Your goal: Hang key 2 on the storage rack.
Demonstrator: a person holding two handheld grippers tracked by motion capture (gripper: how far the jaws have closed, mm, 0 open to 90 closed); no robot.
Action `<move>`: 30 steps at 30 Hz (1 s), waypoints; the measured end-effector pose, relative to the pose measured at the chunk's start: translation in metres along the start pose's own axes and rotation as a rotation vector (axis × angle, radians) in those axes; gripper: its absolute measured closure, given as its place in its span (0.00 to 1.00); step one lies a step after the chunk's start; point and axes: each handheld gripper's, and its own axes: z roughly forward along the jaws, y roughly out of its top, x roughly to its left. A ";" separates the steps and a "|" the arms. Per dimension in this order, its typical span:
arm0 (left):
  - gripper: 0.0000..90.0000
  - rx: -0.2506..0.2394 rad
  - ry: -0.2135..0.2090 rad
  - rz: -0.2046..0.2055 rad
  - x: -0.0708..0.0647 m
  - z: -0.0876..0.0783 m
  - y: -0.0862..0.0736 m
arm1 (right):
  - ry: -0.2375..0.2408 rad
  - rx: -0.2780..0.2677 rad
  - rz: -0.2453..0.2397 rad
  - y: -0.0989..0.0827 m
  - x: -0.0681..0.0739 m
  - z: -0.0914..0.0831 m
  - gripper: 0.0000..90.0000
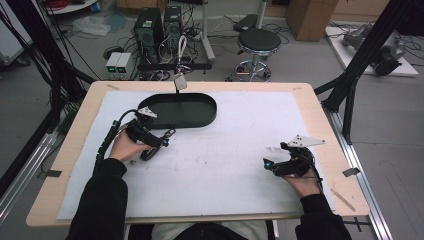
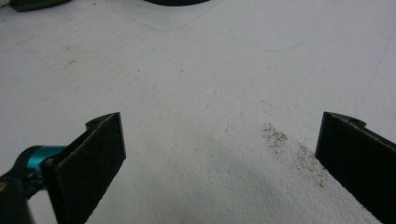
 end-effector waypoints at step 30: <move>0.66 0.093 0.102 0.059 -0.016 0.013 0.004 | -0.015 -0.029 0.001 0.001 -0.001 -0.006 0.01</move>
